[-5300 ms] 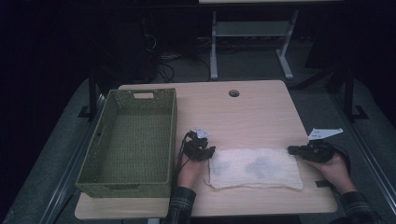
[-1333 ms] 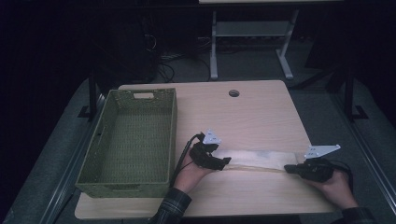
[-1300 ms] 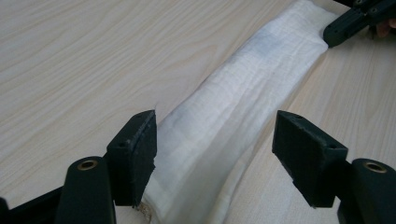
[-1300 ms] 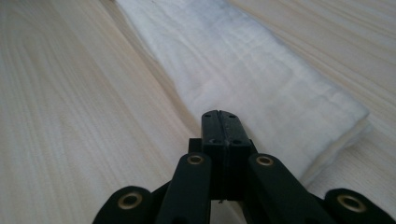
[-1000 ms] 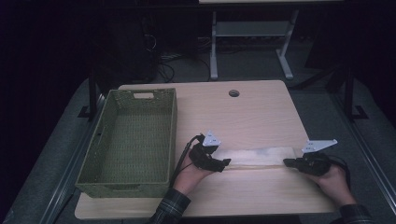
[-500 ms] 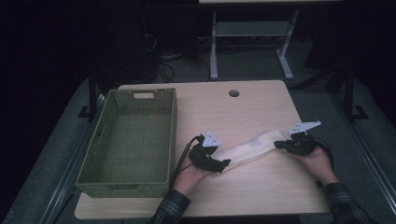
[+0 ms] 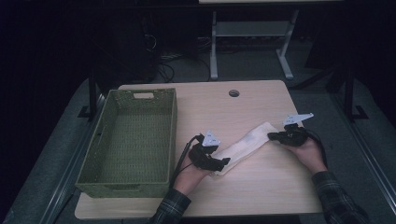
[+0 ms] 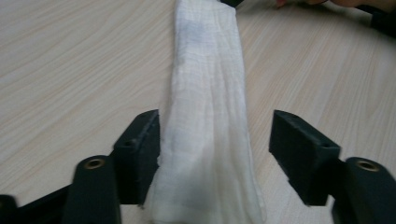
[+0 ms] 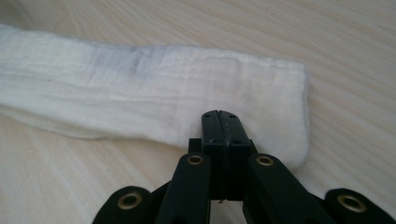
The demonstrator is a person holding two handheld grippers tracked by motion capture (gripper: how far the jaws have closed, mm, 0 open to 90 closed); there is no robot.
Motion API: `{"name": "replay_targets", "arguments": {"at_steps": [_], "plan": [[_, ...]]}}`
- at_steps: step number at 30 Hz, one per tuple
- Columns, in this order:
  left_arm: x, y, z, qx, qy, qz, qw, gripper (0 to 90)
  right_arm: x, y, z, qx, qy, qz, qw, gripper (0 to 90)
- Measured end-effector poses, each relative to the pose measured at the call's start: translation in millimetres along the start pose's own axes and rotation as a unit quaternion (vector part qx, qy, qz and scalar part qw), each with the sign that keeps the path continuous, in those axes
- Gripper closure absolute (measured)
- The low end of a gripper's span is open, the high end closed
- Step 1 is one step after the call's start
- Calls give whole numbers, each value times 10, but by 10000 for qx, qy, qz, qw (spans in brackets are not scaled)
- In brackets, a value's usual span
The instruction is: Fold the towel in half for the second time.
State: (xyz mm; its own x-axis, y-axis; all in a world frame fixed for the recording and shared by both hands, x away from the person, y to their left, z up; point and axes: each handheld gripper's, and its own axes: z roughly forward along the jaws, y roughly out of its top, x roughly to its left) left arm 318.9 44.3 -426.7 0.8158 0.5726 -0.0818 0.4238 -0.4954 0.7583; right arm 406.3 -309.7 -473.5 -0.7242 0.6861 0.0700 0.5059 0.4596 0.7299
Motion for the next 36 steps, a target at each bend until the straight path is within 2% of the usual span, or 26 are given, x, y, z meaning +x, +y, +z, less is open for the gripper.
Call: {"name": "replay_targets", "arguments": {"at_steps": [5, 6, 8, 10, 13, 14, 17, 19, 21, 25, 36], "plan": [[35, 33, 30, 44, 139, 25, 9999, 578, 74, -46, -182, -52, 143, 24, 9999, 712], [45, 40, 50, 115, 193, 11, 9997, 616, 81, -53, -204, -53, 131, -8, 9999, 709], [77, 47, 94, 209, 245, -8, 9995, 761, 132, -75, -271, -107, 176, 1, 9998, 640], [117, 46, 150, 335, 388, 13, 9987, 791, 142, -78, -284, -101, 189, 0, 9998, 629], [186, 46, 226, 475, 437, -21, 9979, 865, 190, -102, -311, -92, 232, -84, 9997, 590], [196, 40, 264, 537, 448, -57, 9975, 877, 213, -113, -319, -81, 234, -88, 9997, 583], [215, 27, 322, 681, 512, 57, 9963, 895, 257, -135, -353, -76, 230, -127, 9996, 569], [222, 10, 352, 749, 502, 52, 9959, 896, 264, -131, -373, -110, 237, -93, 9996, 551], [235, -15, 373, 777, 395, -75, 9962, 897, 243, -126, -378, -170, 258, -95, 9995, 525], [234, -31, 377, 865, 269, -25, 9959, 897, 231, -119, -363, -153, 283, -53, 9995, 498], [116, -78, 345, 1057, -138, 133, 9942, 897, 202, -124, -363, -173, 277, 1, 9995, 485]]}}
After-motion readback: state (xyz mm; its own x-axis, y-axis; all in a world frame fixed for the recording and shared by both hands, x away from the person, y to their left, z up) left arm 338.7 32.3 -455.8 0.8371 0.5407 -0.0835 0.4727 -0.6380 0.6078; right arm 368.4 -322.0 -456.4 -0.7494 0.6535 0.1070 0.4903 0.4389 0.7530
